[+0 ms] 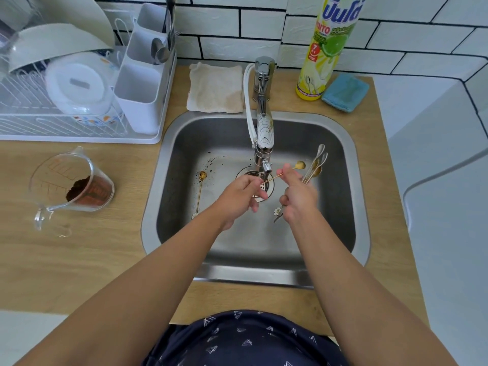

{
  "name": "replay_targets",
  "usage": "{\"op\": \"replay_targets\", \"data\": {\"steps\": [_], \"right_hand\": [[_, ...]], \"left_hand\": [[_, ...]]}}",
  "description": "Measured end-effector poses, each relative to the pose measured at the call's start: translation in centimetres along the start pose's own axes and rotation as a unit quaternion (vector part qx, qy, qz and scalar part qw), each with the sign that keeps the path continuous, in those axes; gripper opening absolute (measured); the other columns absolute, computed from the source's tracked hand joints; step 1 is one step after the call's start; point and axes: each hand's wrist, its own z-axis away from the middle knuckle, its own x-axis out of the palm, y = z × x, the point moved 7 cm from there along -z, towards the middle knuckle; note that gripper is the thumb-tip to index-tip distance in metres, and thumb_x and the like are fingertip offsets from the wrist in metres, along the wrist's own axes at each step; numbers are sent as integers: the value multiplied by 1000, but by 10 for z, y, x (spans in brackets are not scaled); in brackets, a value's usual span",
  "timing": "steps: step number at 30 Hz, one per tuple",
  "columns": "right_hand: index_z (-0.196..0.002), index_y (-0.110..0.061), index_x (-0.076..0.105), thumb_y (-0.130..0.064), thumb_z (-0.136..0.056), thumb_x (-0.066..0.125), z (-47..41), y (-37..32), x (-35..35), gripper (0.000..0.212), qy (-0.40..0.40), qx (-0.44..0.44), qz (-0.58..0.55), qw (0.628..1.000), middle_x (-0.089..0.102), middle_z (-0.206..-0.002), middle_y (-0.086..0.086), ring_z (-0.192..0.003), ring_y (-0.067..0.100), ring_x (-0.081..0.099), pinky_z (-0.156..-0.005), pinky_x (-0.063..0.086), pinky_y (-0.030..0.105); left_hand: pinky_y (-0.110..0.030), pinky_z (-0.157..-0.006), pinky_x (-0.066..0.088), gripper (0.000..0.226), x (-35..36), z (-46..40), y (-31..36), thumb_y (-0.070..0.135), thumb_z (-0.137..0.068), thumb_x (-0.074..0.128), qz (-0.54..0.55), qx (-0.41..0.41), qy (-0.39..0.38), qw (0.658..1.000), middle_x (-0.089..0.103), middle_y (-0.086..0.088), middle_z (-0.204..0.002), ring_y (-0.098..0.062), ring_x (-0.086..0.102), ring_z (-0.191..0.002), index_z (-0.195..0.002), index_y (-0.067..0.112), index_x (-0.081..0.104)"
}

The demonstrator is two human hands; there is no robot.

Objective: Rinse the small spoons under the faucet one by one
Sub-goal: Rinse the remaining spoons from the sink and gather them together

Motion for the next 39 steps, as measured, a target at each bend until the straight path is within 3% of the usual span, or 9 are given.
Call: {"op": "replay_targets", "data": {"steps": [3, 7, 13, 19, 25, 29, 34, 37, 39], "right_hand": [[-74, -16, 76, -32, -87, 83, -4, 1, -2, 22, 5, 6, -10, 1000, 80, -83, -2, -32, 5, 22, -34, 21, 18], [-56, -20, 77, -30, -88, 82, 3, 8, 11, 34, -30, 2, 9, 1000, 74, -64, -4, -30, 3, 27, -33, 23, 16], [-85, -13, 72, -28, -90, 81, -6, -7, 1, 18, -6, -14, 2, 1000, 79, -83, 0, -31, 4, 23, -34, 23, 18], [-87, -11, 72, -24, -88, 82, 11, 0, 16, 16, -50, 2, 6, 999, 78, -69, -1, -28, 0, 42, -31, 30, 15], [-78, -16, 72, -28, -92, 78, -2, -9, 4, 19, -22, -22, 24, 999, 79, -84, 0, -31, 3, 27, -33, 25, 18], [-66, -18, 76, -25, -88, 81, 5, 9, 12, 23, -59, 6, 54, 997, 63, -54, -7, -32, 4, 29, -33, 24, 18], [-87, -15, 80, -21, -85, 83, 13, 26, 22, 7, -134, 17, 107, 985, 70, -69, -4, -39, 6, 31, -36, 27, 21], [-53, -24, 76, -18, -89, 80, 1, 7, 18, 37, -102, -3, 45, 994, 65, -57, -11, -33, 2, 32, -34, 25, 18], [-57, -21, 77, -17, -90, 79, 0, 9, 19, 33, -93, -1, 44, 995, 63, -53, -12, -33, 2, 31, -33, 25, 19]], "left_hand": [[-18, -51, 41, 23, -1, 1, 4, 31, -104, 52, -6, 10, 20, 1000, 63, 9, -64, -11, 50, -52, -92, 17, 65], [-27, -54, 34, 49, -10, 3, 13, 52, -81, 77, -80, 0, 152, 985, 47, 8, -52, -14, 41, -55, -58, 20, 48], [-18, -59, 43, 21, 7, 3, 10, 30, -106, 48, 2, -2, -51, 999, 73, 14, -76, -6, 61, -60, -101, 18, 66], [-21, -42, 35, 44, -8, 1, 7, 47, -90, 71, -1, -26, 92, 995, 51, 2, -48, -10, 40, -40, -66, 16, 53], [-22, -68, 49, 18, 0, 11, 3, 19, -106, 47, 66, -21, -63, 996, 73, 6, -86, -12, 68, -68, -114, 17, 62], [-28, -68, 47, 21, -9, 15, 2, 24, -106, 46, 28, -20, -8, 999, 74, 6, -80, -13, 69, -62, -110, 14, 64], [-31, -71, 46, 18, -21, 23, 0, 27, -105, 52, -19, -22, -5, 1000, 77, 6, -83, -13, 68, -59, -104, 13, 62], [-33, -75, 46, 19, -31, 29, -5, 24, -104, 51, -27, -36, -20, 999, 78, 4, -88, -14, 67, -58, -110, 9, 61], [-33, -75, 47, 19, -32, 31, -5, 21, -104, 50, -29, -38, -24, 999, 79, 1, -93, -14, 67, -59, -111, 7, 60]]}}
